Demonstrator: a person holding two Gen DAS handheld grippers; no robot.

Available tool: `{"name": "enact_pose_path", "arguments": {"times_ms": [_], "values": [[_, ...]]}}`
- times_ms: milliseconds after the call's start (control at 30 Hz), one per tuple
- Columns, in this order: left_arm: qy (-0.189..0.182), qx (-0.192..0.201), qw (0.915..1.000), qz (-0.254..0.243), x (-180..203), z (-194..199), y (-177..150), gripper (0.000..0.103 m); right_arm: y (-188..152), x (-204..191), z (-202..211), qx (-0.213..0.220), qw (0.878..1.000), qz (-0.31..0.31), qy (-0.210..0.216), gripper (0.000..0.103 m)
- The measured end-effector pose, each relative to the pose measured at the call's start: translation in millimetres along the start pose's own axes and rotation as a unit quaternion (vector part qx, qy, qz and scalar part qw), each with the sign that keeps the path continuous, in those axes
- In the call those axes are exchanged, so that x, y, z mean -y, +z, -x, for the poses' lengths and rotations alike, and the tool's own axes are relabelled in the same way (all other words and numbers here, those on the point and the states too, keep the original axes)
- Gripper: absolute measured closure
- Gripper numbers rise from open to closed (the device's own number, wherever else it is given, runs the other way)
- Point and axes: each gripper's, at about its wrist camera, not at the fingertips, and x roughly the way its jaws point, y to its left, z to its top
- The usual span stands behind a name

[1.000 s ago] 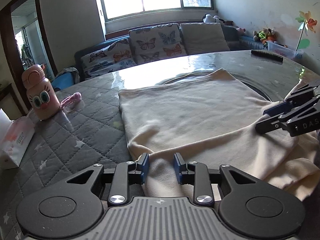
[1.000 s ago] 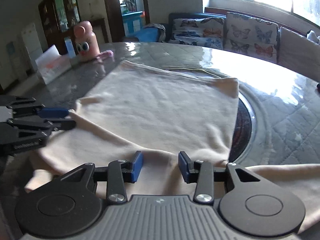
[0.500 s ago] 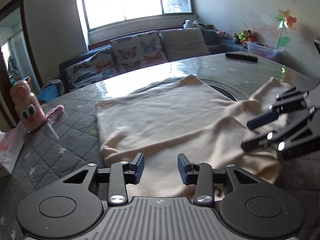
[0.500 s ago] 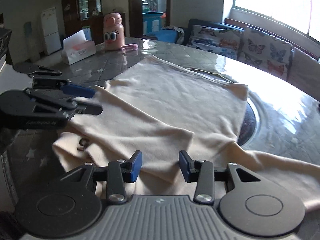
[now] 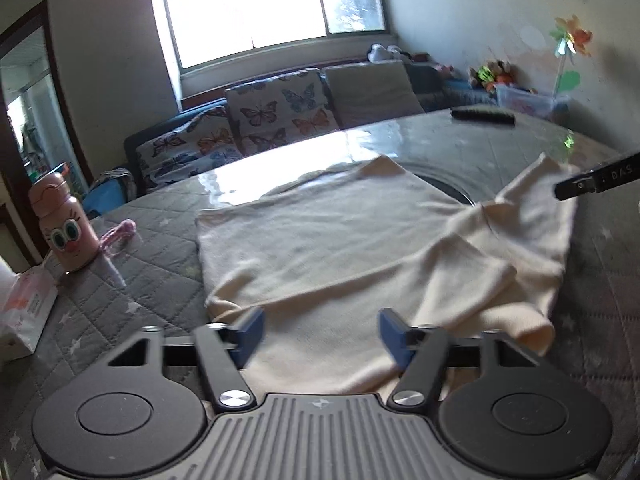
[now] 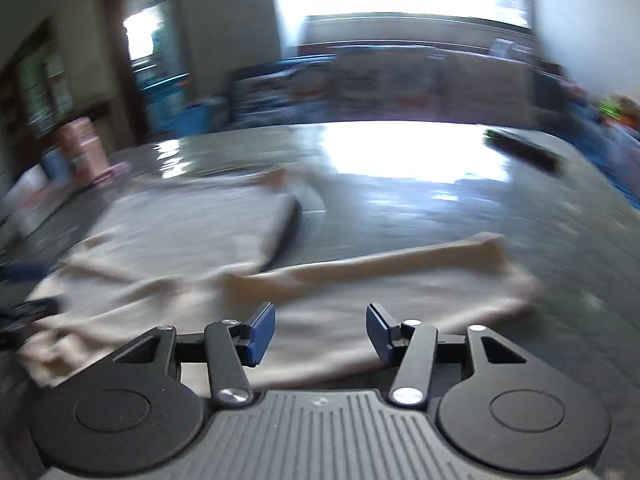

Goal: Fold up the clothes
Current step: 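Grasp the remaining sleeve cuff with the right gripper, then lift the sleeve with the right gripper and fold it across the body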

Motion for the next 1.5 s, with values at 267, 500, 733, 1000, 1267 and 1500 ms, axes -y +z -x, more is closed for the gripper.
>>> {"name": "enact_pose_path", "arguments": {"times_ms": [267, 500, 733, 1000, 1267, 1500], "values": [[0.014, 0.004, 0.9995, 0.027, -6, 4, 2, 0.000, 2, 84, -19, 0.010, 0.989, -0.103, -0.107, 0.049], [0.029, -0.003, 0.9984, 0.048, -11, 5, 2, 0.000, 2, 95, -34, 0.017, 0.986, -0.114, -0.122, 0.053], [0.037, -0.008, 0.9975, 0.059, -16, 5, 0, 0.000, -1, 91, -30, 0.018, 0.986, -0.105, -0.126, 0.092], [0.054, -0.006, 0.9960, 0.070, -27, 9, -4, 0.000, 20, 59, 4, 0.053, 0.994, -0.068, -0.072, 0.095], [0.063, 0.001, 0.9937, 0.093, -44, 17, -12, 0.000, 59, -21, 44, 0.092, 0.994, 0.001, 0.054, 0.095], [0.066, 0.003, 0.9912, 0.115, -59, 23, -25, 0.000, 75, -111, 44, 0.080, 0.983, 0.081, 0.147, 0.095]]}}
